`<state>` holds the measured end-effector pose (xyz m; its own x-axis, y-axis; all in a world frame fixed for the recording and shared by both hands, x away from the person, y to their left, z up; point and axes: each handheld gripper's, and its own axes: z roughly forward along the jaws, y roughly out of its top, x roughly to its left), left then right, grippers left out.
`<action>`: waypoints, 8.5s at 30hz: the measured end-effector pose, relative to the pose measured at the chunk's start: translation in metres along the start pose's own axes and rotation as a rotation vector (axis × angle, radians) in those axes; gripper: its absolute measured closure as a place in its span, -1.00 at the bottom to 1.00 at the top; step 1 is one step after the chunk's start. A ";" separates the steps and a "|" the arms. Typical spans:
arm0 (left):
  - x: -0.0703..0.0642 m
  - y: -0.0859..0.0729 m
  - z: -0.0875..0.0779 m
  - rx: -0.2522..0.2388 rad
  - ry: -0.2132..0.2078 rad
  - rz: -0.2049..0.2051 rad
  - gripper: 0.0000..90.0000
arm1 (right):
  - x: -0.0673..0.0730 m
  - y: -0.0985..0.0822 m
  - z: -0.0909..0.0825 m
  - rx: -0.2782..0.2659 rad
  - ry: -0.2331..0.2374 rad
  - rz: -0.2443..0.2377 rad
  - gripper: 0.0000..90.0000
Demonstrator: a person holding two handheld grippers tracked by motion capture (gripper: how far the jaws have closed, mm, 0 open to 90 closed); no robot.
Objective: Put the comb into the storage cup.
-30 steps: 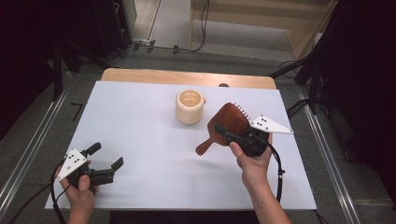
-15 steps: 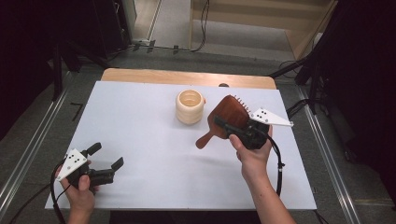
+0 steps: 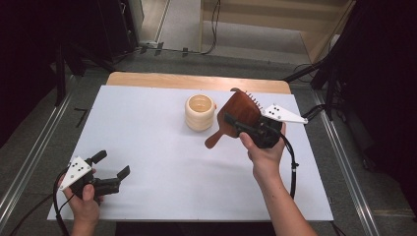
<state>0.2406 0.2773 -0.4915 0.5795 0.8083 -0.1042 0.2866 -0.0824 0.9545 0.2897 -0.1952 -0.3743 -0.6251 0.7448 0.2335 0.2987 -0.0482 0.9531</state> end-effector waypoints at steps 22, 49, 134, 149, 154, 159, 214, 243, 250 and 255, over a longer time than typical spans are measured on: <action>0.000 0.000 0.000 0.001 -0.006 0.001 -1.00 | -0.007 0.019 0.022 -0.009 -0.011 -0.017 0.12; 0.001 0.000 0.000 0.006 -0.013 0.003 -1.00 | -0.021 0.042 0.042 -0.052 -0.034 -0.029 0.12; 0.000 0.000 -0.001 -0.007 -0.029 0.018 -1.00 | -0.060 -0.012 0.142 0.048 -0.125 0.076 0.12; 0.000 0.000 -0.001 -0.004 -0.028 0.018 -1.00 | -0.063 -0.019 0.149 0.040 -0.111 0.155 0.12; 0.000 0.000 0.000 -0.003 -0.027 0.017 -1.00 | -0.067 -0.022 0.150 0.032 -0.107 0.200 0.11; 0.000 0.000 0.000 -0.002 -0.025 0.016 -1.00 | -0.070 -0.023 0.151 0.034 -0.124 0.228 0.07; -0.002 0.000 0.001 0.006 -0.020 0.031 -1.00 | -0.073 -0.019 0.094 0.059 -0.120 0.079 -1.00; -0.003 0.000 0.002 0.014 -0.025 0.043 -1.00 | -0.075 -0.036 0.042 0.063 -0.107 0.025 -1.00; -0.003 0.000 0.002 0.015 -0.023 0.046 -1.00 | -0.075 -0.041 0.032 0.065 -0.099 0.035 -1.00; -0.004 0.000 0.002 0.015 -0.022 0.047 -1.00 | -0.073 -0.044 0.025 0.066 -0.083 0.029 -1.00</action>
<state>0.2399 0.2730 -0.4917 0.6094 0.7901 -0.0655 0.2695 -0.1287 0.9544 0.3403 -0.2304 -0.4376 -0.5542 0.7965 0.2416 0.3646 -0.0287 0.9307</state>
